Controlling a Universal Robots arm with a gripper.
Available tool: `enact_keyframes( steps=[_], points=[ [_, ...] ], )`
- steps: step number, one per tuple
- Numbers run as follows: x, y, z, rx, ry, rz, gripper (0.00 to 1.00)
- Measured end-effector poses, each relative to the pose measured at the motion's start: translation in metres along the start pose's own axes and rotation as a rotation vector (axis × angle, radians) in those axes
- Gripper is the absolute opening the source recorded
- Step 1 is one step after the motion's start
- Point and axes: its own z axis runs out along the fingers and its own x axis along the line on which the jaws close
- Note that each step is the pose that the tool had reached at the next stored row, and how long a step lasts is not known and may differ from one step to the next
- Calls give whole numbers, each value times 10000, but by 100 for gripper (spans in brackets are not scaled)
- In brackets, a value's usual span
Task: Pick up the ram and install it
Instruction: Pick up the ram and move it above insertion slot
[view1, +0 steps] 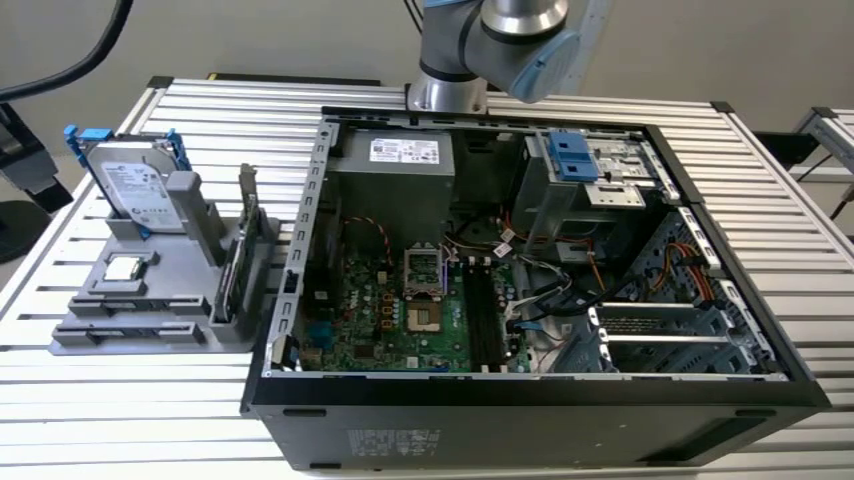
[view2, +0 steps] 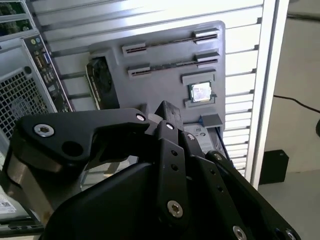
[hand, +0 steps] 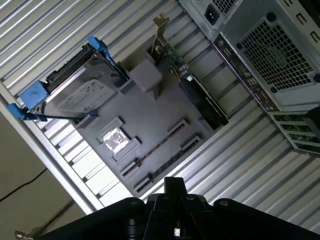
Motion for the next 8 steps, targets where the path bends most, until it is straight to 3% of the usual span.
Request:
enact_keyframes(
  steps=[8],
  points=[
    [6, -5, 0, 3, -18, 369, 0]
  ],
)
